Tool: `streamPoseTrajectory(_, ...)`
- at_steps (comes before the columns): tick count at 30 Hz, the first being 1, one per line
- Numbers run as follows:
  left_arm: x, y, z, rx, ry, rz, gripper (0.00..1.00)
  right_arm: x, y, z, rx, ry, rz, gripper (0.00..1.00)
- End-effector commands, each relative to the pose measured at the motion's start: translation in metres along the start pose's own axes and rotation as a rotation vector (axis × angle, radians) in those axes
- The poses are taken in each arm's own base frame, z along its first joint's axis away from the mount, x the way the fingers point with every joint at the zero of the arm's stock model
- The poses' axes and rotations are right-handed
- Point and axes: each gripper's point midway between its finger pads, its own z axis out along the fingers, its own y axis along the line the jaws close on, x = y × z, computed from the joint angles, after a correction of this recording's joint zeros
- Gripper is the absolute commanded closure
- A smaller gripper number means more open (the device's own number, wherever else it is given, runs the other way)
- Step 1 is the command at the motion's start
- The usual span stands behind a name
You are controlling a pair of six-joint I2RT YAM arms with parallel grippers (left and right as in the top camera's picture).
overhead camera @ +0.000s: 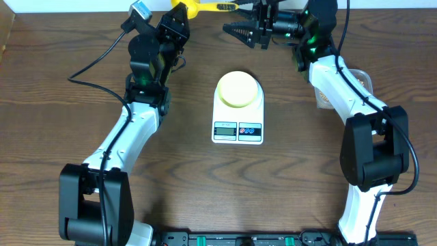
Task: Scoop item into bowl and weigh 50g on scale
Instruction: 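Close the right gripper on the yellow scoop's handle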
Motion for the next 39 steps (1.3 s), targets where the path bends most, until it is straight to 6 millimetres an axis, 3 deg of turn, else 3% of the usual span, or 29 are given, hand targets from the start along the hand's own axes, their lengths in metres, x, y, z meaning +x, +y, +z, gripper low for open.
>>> streamPoseTrajectory(1,-0.006,-0.003,0.001,0.007,-0.02,-0.028,0.92,-0.011,-0.006,0.003,0.034,-0.03,-0.001,0.42)
streamPoseTrajectory(10,-0.005,-0.002,0.001,0.004,-0.019,-0.028,0.92,-0.019,-0.002,0.008,0.033,-0.06,-0.03,0.4)
streamPoseTrajectory(27,-0.003,0.002,0.001,-0.016,-0.008,-0.031,0.92,-0.021,0.005,0.016,0.016,-0.07,-0.052,0.46)
streamPoseTrajectory(30,-0.003,0.002,0.001,-0.016,-0.008,-0.03,0.92,-0.024,0.006,0.016,0.013,-0.077,-0.067,0.5)
streamPoseTrajectory(35,-0.003,0.002,0.001,-0.016,-0.008,-0.031,0.92,-0.024,0.007,0.016,0.013,-0.077,-0.069,0.68)
streamPoseTrajectory(39,-0.003,0.002,0.001,-0.016,-0.008,-0.031,0.92,-0.024,0.007,0.016,0.013,-0.078,-0.07,0.71)
